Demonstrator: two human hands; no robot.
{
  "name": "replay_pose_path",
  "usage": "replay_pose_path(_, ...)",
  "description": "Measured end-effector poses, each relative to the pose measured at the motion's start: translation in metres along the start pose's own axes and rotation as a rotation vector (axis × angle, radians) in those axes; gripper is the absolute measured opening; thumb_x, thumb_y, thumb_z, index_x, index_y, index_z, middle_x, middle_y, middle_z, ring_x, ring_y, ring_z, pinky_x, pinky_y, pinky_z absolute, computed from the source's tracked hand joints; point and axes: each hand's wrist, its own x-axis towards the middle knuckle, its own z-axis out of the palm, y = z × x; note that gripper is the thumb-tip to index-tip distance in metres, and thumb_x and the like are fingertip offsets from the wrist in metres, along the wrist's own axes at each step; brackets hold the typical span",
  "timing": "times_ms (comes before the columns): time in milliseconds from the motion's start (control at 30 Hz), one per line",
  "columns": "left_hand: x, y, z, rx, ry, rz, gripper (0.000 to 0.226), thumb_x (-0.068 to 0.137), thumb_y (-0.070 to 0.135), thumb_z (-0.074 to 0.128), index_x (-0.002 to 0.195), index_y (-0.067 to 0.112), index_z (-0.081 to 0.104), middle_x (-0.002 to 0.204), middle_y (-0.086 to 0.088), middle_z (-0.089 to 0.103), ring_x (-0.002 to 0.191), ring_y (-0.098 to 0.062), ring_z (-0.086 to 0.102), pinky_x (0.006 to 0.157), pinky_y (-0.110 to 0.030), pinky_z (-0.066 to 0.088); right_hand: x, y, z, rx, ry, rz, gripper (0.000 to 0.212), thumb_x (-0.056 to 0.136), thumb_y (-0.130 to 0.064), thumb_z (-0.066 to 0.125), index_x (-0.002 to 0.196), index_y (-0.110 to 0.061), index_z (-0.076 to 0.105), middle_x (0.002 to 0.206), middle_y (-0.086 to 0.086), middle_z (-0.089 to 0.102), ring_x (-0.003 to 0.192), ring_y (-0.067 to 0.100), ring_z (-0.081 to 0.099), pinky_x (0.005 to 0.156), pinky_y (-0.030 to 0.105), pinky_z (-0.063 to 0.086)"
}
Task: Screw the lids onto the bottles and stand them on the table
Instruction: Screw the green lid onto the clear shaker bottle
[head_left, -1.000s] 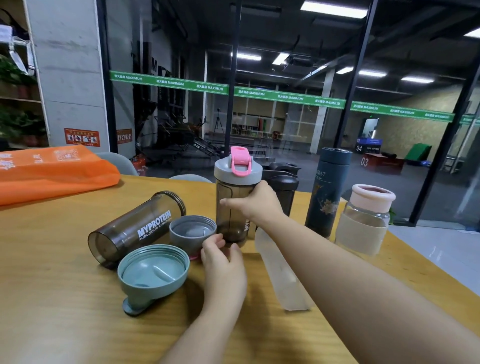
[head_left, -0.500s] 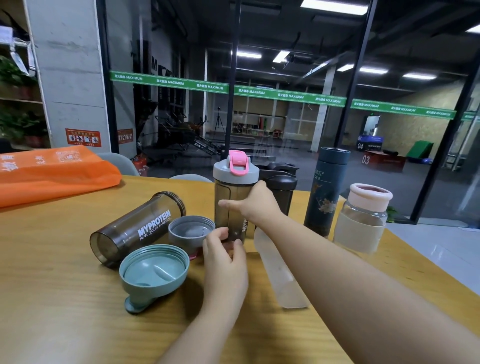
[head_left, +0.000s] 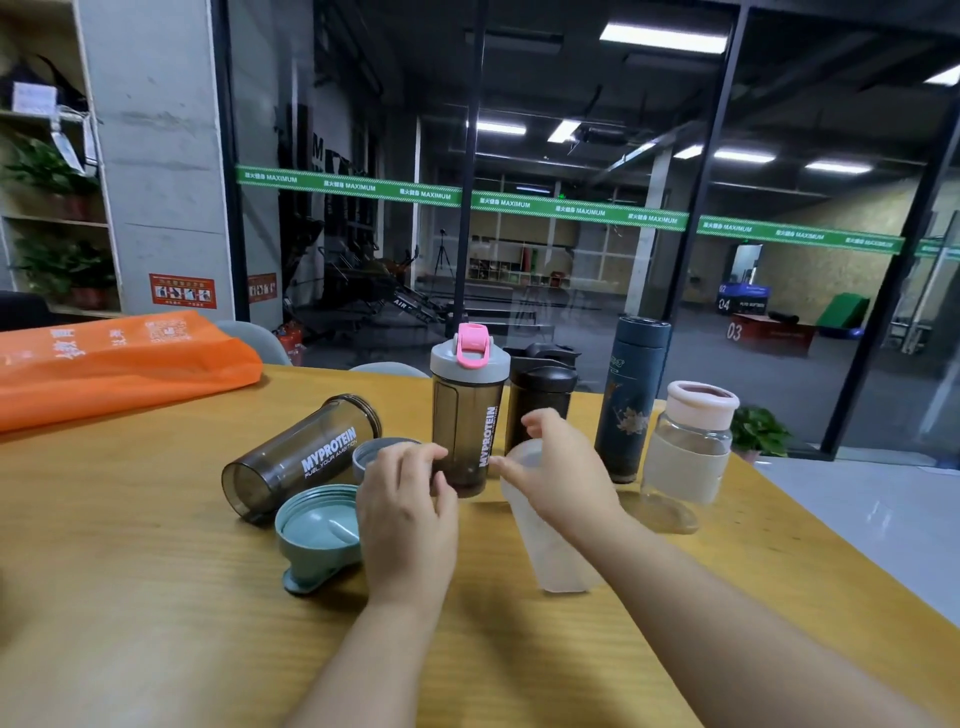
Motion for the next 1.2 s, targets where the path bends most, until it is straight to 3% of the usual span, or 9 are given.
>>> replay_pose_path(100,-0.004,-0.003,-0.005,0.052,0.009,0.0,0.031,0.066,-0.007,0.073,0.092,0.009,0.065,0.09,-0.007,0.06,0.082,-0.024,0.053,0.075,-0.033,0.041,-0.027,0.013,-0.004,-0.135,0.08,-0.071,0.056,0.084,-0.051,0.062,0.129,-0.023,0.046,0.127,-0.005,0.054,0.119,0.015,0.046,0.095,0.028,0.041)
replay_pose_path(200,-0.007,-0.009,-0.007,0.131,0.029,-0.054,0.034,0.065,-0.002,0.076,0.093,0.009,0.063,0.094,-0.01,0.06,0.09,-0.028,0.052,0.08,-0.036,0.04,-0.042,0.027,0.003,-0.144,0.136,-0.05,0.063,0.081,-0.057,0.06,0.132,-0.022,0.044,0.131,-0.004,0.048,0.122,0.016,0.041,0.096,0.027,0.038)
replay_pose_path(400,-0.017,-0.018,-0.023,0.191,0.026,-0.286,0.056,0.066,0.016,0.083,0.116,0.008,0.058,0.12,-0.017,0.053,0.112,-0.038,0.047,0.095,-0.053,0.037,-0.063,0.045,0.011,0.029,0.188,0.095,0.086,0.072,-0.056,0.071,0.139,-0.018,0.034,0.14,-0.001,0.037,0.126,0.017,0.038,0.098,0.029,0.038)
replay_pose_path(500,-0.021,-0.02,-0.03,0.177,0.058,-0.324,0.067,0.064,0.018,0.085,0.123,0.008,0.054,0.13,-0.019,0.048,0.122,-0.039,0.042,0.097,-0.057,0.034,-0.07,0.046,0.011,0.132,0.15,0.192,0.093,0.069,-0.056,0.073,0.141,-0.017,0.029,0.14,0.001,0.034,0.124,0.019,0.044,0.087,0.03,0.043)
replay_pose_path(600,-0.024,-0.022,-0.035,0.146,0.059,-0.409,0.078,0.064,0.02,0.085,0.131,0.008,0.048,0.14,-0.021,0.038,0.131,-0.041,0.033,0.101,-0.059,0.029,-0.075,0.048,0.01,0.212,0.101,0.259,0.092,0.07,-0.052,0.075,0.14,-0.014,0.028,0.135,0.003,0.037,0.112,0.02,0.048,0.077,0.029,0.039)
replay_pose_path(767,-0.024,-0.022,-0.039,0.066,-0.062,-0.622,0.098,0.071,0.028,0.081,0.148,0.014,0.022,0.156,-0.019,0.008,0.143,-0.037,0.008,0.111,-0.053,0.018,-0.081,0.056,0.004,0.336,0.097,0.274,0.081,0.073,-0.04,0.077,0.135,-0.013,0.033,0.131,0.004,0.041,0.098,0.011,0.041,0.077,0.025,0.038)
replay_pose_path(933,-0.022,-0.024,-0.039,-0.022,-0.098,-0.75,0.108,0.07,0.032,0.081,0.149,0.017,0.008,0.156,-0.019,0.007,0.141,-0.039,0.016,0.108,-0.054,0.025,-0.084,0.061,0.004,0.372,0.116,0.278,0.081,0.073,-0.038,0.077,0.136,-0.012,0.033,0.131,0.005,0.043,0.103,0.013,0.043,0.081,0.026,0.039)
replay_pose_path(1100,-0.022,-0.027,-0.038,-0.035,-0.086,-0.74,0.107,0.07,0.035,0.08,0.147,0.012,0.01,0.152,-0.021,0.019,0.137,-0.04,0.024,0.109,-0.052,0.025,-0.083,0.063,0.006,0.38,0.092,0.321,0.099,0.065,-0.05,0.08,0.139,-0.014,0.027,0.132,0.004,0.048,0.117,0.022,0.051,0.085,0.032,0.043)
replay_pose_path(1200,-0.022,-0.027,-0.038,-0.029,-0.085,-0.741,0.106,0.069,0.035,0.081,0.145,0.01,0.013,0.148,-0.022,0.024,0.134,-0.041,0.03,0.109,-0.051,0.027,-0.082,0.064,0.008,0.391,0.091,0.327,0.095,0.067,-0.048,0.08,0.138,-0.014,0.027,0.13,0.003,0.048,0.114,0.022,0.052,0.081,0.031,0.042)
